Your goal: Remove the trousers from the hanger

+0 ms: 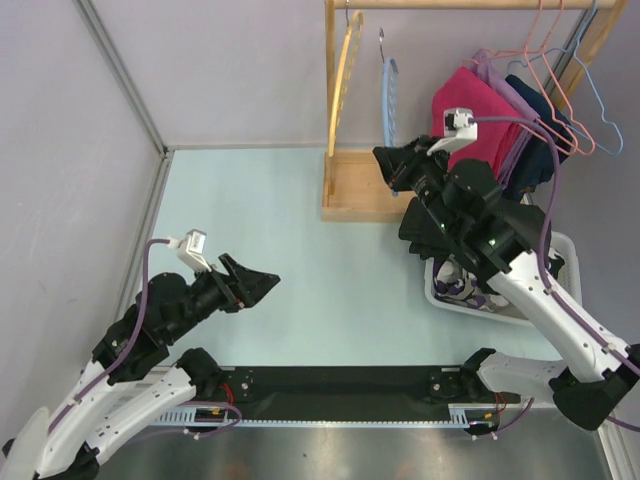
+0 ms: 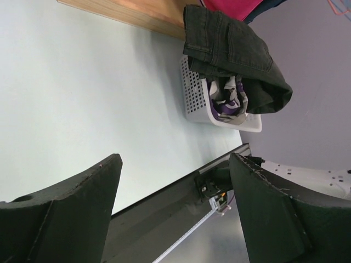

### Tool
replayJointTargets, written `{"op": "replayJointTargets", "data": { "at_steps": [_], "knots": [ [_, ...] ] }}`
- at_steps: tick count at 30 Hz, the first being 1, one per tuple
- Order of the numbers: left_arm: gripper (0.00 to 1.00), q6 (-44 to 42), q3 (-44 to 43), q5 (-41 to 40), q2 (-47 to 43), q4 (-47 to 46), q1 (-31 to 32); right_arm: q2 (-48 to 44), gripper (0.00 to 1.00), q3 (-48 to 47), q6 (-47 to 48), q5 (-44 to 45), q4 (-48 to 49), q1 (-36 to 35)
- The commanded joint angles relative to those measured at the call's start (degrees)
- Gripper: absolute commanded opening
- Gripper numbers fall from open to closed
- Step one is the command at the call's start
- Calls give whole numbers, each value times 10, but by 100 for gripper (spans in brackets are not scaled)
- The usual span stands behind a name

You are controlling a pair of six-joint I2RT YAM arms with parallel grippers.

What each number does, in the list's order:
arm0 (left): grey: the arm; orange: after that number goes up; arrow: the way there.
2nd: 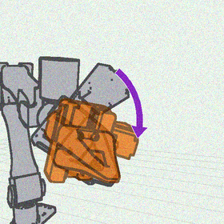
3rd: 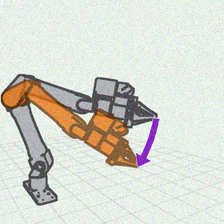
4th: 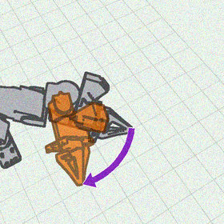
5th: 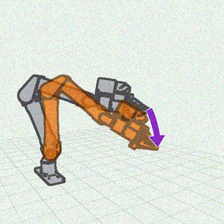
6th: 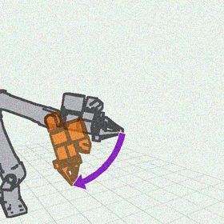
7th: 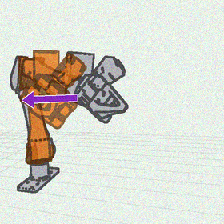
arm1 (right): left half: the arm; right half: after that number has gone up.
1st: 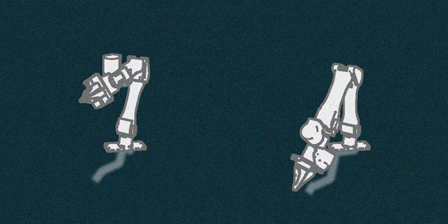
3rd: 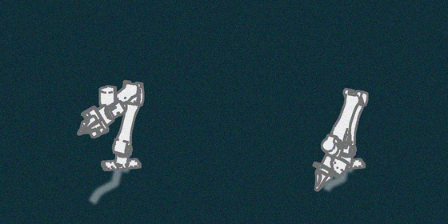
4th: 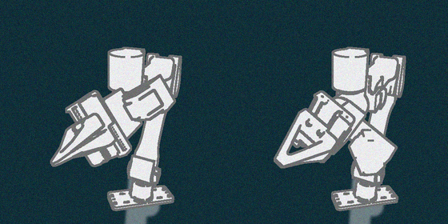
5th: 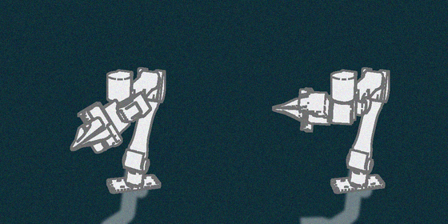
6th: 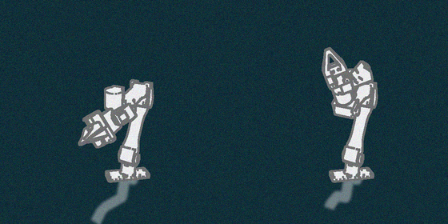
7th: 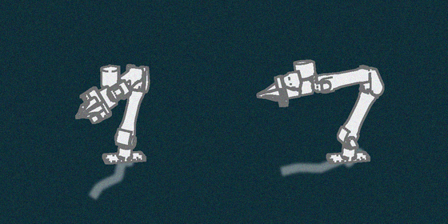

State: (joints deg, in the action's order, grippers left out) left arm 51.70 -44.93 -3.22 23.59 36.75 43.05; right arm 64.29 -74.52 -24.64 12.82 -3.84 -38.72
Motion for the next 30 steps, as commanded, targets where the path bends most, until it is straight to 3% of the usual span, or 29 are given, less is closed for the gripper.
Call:
{"op": "replayJointTargets", "data": {
  "at_steps": [1, 14, 21, 30],
  "knots": [
    [84, -38, -28, 7, -5, 4, -1, 29, 0, -66, 30, -51, 82, 17],
    [85, -74, -44, -13, -8, 30, 0, 130, 0, -145, 30, -81, 129, 65],
    [85, -77, -35, -9, -10, 29, 0, 201, 0, -221, 27, -103, 107, 92],
    [85, -75, -35, 7, -9, 30, 0, 172, 0, -138, -10, -97, 118, 79]
  ]
}}
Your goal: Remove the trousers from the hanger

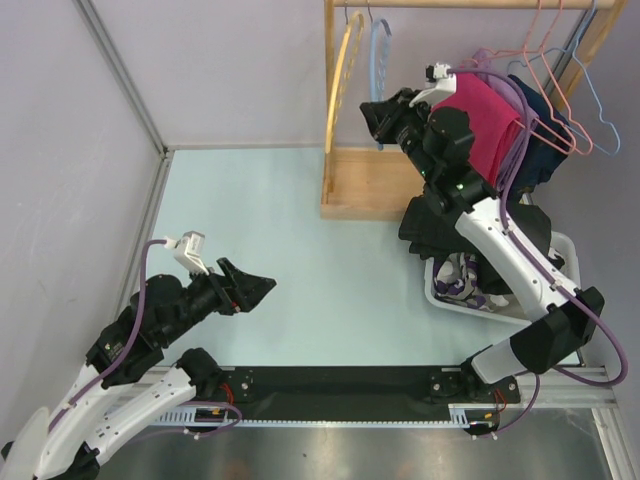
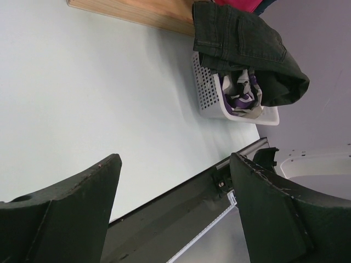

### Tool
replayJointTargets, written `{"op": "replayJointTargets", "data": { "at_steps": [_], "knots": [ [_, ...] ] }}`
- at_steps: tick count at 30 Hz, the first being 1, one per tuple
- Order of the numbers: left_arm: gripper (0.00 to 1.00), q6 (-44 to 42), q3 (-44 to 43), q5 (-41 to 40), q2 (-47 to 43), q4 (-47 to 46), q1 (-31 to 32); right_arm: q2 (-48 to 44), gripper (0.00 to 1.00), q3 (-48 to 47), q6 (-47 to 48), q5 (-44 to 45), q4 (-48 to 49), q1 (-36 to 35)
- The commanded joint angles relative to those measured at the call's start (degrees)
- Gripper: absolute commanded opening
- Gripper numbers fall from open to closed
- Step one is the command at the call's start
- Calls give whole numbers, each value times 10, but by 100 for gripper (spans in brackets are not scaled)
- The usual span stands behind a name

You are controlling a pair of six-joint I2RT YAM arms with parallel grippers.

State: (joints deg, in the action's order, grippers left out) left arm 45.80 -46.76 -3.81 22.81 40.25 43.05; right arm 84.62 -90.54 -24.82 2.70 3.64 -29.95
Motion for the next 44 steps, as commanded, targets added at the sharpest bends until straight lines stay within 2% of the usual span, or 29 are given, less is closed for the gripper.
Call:
{"op": "replayJointTargets", "data": {
  "at_steps": [1, 2, 5, 6, 8, 9, 11, 12, 16, 19, 24, 28, 32, 36, 40, 43, 44],
  "knots": [
    [85, -16, -18, 15, 0, -5, 0, -35, 0, 28, -8, 7, 36, -12],
    [85, -16, -18, 19, 0, -5, 0, -40, 0, 35, -8, 20, 29, -15],
    [86, -14, -18, 26, 1, -7, 0, -51, 26, 24, -8, 42, -27, -19],
    [86, -15, -19, 28, 2, -8, 0, -53, 40, 18, -10, 51, -57, -20],
    [86, -19, -21, 33, 7, -9, 0, -65, 55, 12, -8, 70, -117, -22],
    [87, -19, -22, 34, 8, -8, 0, -71, 69, 13, -8, 78, -134, -26],
    [88, -21, -23, 34, 13, -10, 0, -95, 83, 17, -6, 113, -191, -36],
    [88, -21, -23, 49, 13, -11, 0, -104, 99, 19, -7, 127, -215, -40],
    [90, -25, -20, 63, 17, -25, 0, -164, 100, 53, -20, 211, -339, -70],
    [91, -25, -14, 71, 22, -35, 0, -240, 100, 118, -44, 267, -388, -103],
    [93, -18, 5, 93, 30, -63, 0, -366, 100, 226, -115, 289, -440, -156],
    [93, 4, 47, 129, 31, -97, 0, -400, 100, 334, -148, 260, -412, -210],
    [93, 31, 90, 157, 27, -127, 0, -377, 100, 389, -192, 292, -382, -302],
    [94, 40, 121, 166, 8, -142, 0, -344, 100, 445, -218, 313, -286, -359],
    [94, 46, 160, 168, -20, -147, 0, -311, 100, 487, -232, 311, -208, -382],
    [94, 50, 186, 176, -44, -155, 0, -309, 100, 522, -239, 322, -160, -394],
    [94, 52, 193, 179, -58, -164, -1, -320, 100, 534, -233, 327, -119, -401]
  ]
}}
